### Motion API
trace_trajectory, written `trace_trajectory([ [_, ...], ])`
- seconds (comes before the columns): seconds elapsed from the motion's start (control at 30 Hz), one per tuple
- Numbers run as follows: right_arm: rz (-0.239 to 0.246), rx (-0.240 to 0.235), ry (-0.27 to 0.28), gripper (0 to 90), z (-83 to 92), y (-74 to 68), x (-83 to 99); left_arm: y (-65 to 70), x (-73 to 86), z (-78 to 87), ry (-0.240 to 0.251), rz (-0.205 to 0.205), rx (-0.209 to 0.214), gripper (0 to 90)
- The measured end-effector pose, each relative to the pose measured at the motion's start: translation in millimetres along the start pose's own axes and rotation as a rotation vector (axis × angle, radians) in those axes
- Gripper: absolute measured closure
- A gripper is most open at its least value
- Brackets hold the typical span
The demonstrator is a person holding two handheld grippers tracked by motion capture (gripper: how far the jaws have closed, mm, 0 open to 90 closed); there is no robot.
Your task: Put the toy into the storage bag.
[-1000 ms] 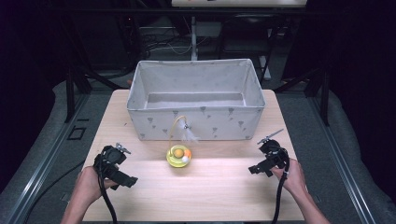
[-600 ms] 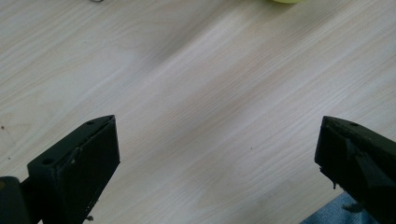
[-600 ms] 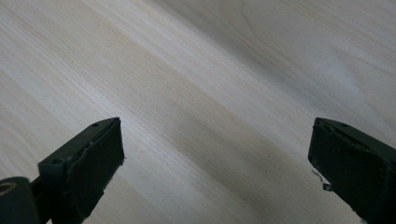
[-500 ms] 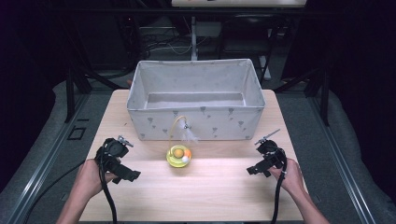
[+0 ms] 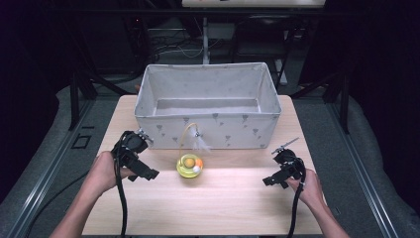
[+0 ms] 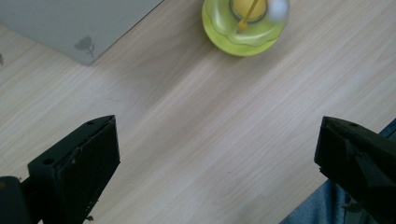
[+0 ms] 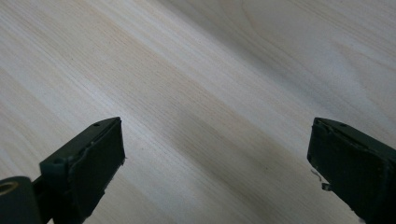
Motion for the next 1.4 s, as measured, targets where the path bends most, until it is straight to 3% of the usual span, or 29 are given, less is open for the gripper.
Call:
trace_trajectory([
  [0.03, -0.015, 0.001, 0.015, 3.6, -1.2, -1.4, -0.3, 0.0, 0.0, 0.0, 0.0, 0.0, 0.0, 0.2],
  [0.27, 0.004, -0.005, -0.008, 3.7, -0.6, 0.2, 0.3, 7.2, -23.3, 3.0, -0.042, -0.046, 0.005, 0.2],
  [0.77, -0.002, -0.007, -0.004, 3.9, -0.7, -0.2, 0.5, 13.7, -74.3, 13.2, -0.058, -0.106, -0.003, 0.2],
  [1.1, 0.004, -0.011, -0.009, 4.1, -0.6, -0.1, 0.7, 18.3, -100.0, 9.8, -0.073, -0.145, -0.008, 0.2],
  [1.13, 0.003, -0.008, 0.004, 4.1, -1.4, -0.1, 0.4, 18.9, -104.3, 8.1, -0.092, -0.155, -0.013, 0.3],
  [1.23, 0.007, -0.011, -0.005, 4.1, -1.2, 0.1, 0.6, 19.8, -108.5, 6.8, -0.1, -0.165, -0.012, 5.4],
  [1.4, 0.006, -0.012, -0.006, 4.1, -1.3, 0.0, 0.6, 20.2, -119.0, 6.6, -0.115, -0.184, -0.011, 25.5],
])
Point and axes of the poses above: each handheld gripper's, and its own axes: z roughly backward along the jaws, x roughly out of its underside, y roughly to its right, the point moved 5 cm from there along -z, roughly forward along the jaws, and after that the axes turned 2 degrees about x, right-handed, at the moved point
